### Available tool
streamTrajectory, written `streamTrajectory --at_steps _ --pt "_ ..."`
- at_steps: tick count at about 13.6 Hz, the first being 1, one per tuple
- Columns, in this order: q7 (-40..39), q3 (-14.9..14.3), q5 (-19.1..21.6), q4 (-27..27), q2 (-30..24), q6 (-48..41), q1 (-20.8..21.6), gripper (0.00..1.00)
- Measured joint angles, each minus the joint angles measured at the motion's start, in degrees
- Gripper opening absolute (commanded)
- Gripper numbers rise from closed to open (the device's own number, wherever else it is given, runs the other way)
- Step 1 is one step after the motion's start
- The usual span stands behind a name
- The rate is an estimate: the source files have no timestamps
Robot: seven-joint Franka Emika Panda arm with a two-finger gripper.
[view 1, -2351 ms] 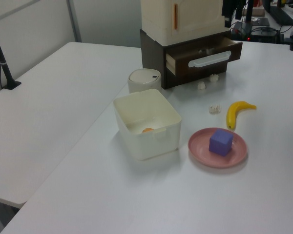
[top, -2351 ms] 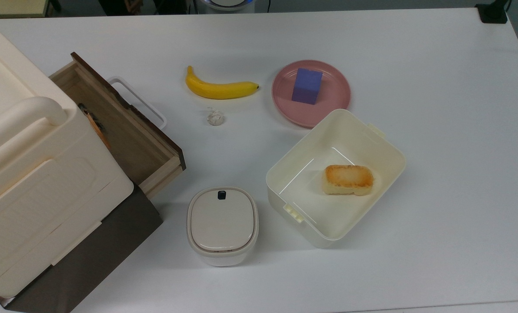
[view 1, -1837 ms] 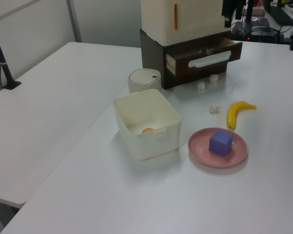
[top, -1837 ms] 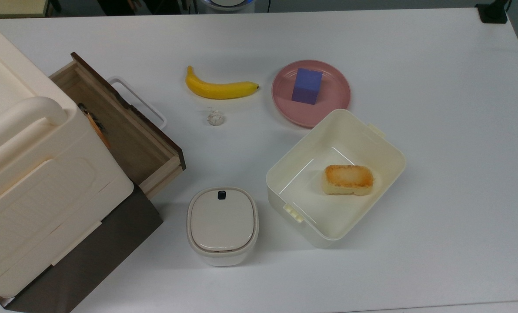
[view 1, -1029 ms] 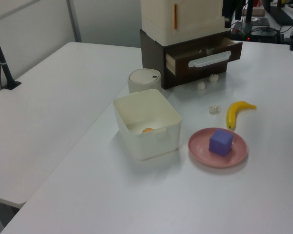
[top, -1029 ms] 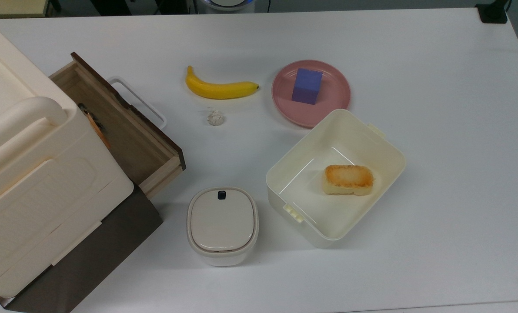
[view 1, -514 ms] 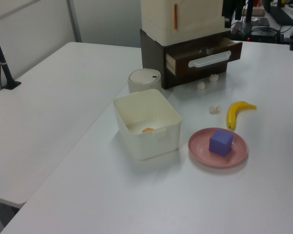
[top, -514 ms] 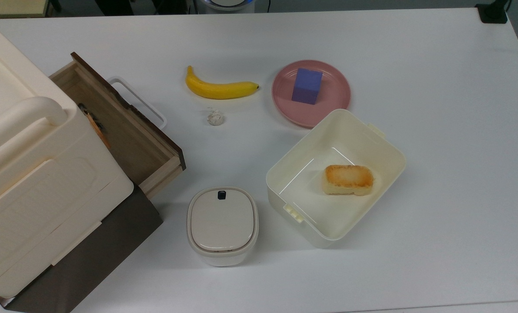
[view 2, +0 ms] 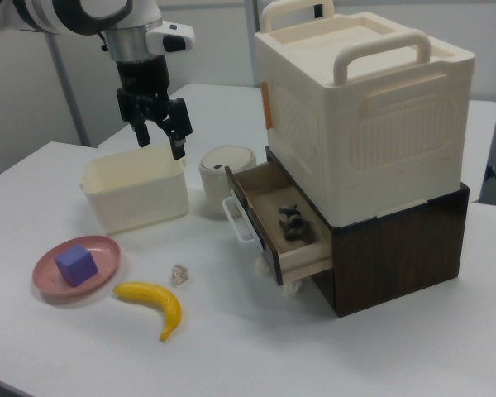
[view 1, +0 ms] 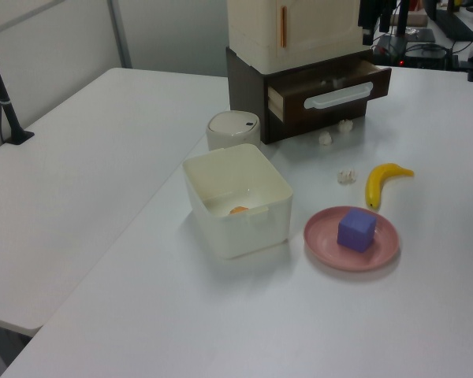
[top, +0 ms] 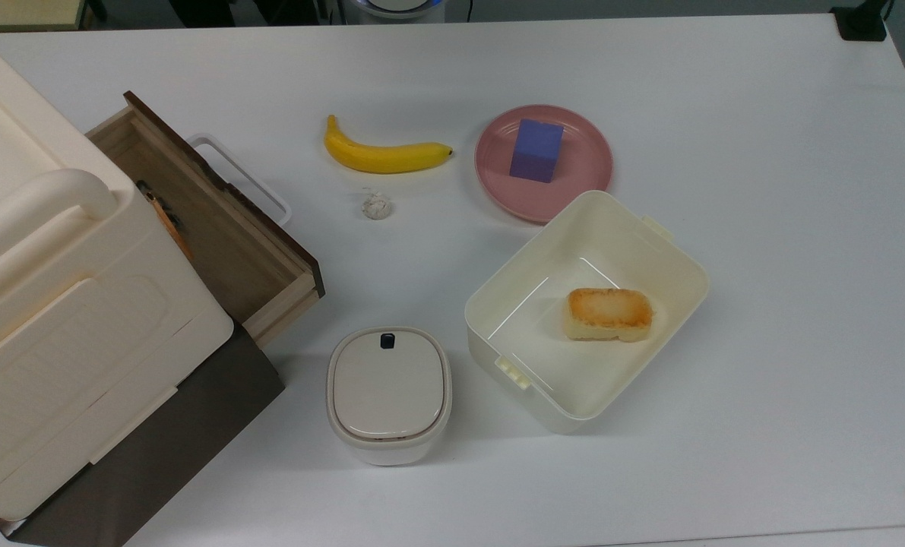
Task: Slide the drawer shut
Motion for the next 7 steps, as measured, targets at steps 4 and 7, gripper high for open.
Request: streamTrajectory --at_steps 4,7 --pt "0.2 0.0 0.0 -0.5 0.1 0.0 0.0 1.0" --pt "1.0 0.0 0.0 -3.2 0.4 0.0 -0.2 0.55"
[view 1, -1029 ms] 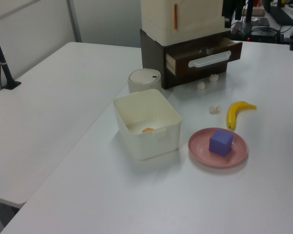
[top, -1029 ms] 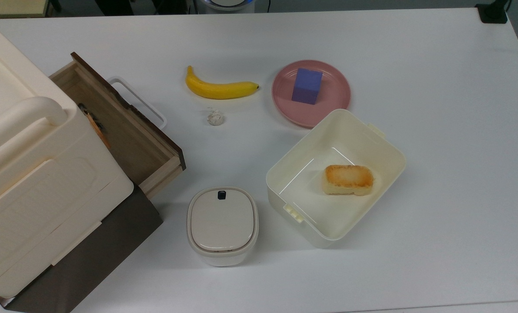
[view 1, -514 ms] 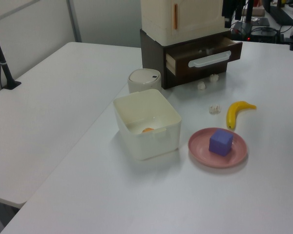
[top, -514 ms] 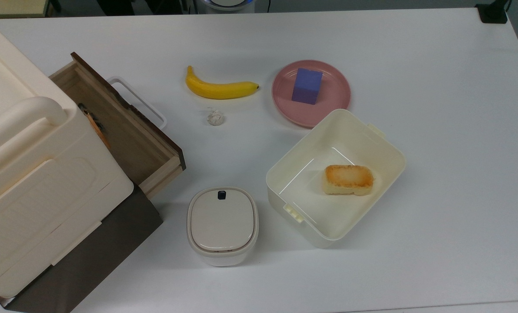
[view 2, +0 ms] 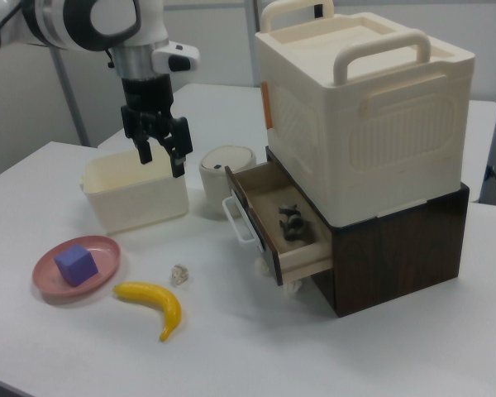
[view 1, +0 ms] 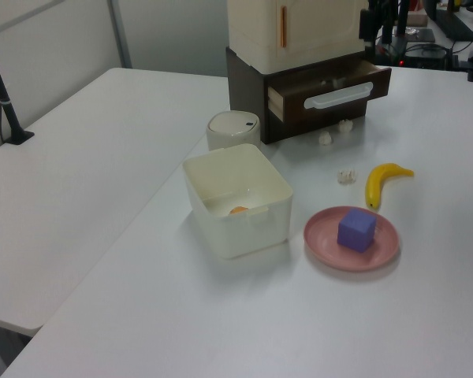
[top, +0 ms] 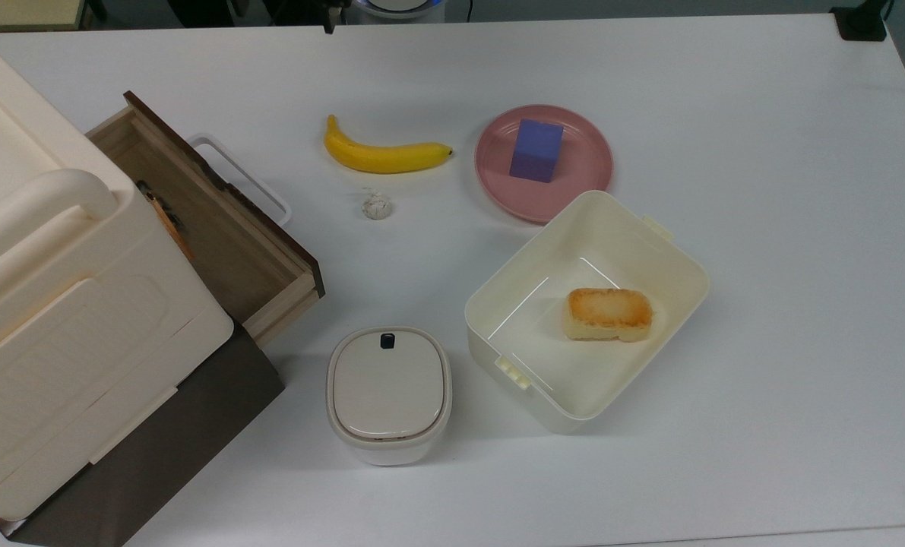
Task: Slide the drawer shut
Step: 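Move the gripper toward the open drawer's front face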
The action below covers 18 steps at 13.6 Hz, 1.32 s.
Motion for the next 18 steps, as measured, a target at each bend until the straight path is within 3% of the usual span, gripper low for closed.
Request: streamTrajectory --at_steps 1,2,4,8,13,18 --pt "0.1 0.0 0.0 -0.4 0.1 0.0 -0.4 0.33" --pt "0.1 0.0 0.0 -0.8 0.2 0.3 -1.2 0.02" --pt "0.1 -0.1 0.0 -1.6 0.6 1.1 -3.3 0.0" --pt "2.1 -0.1 0.0 -5.1 2.9 3.2 -3.7 0.0" --pt "10.0 -0.1 0.0 -12.7 4.7 17.6 -3.7 0.0" --pt "15.0 -0.1 0.0 -17.3 6.4 26.3 -3.5 0.0"
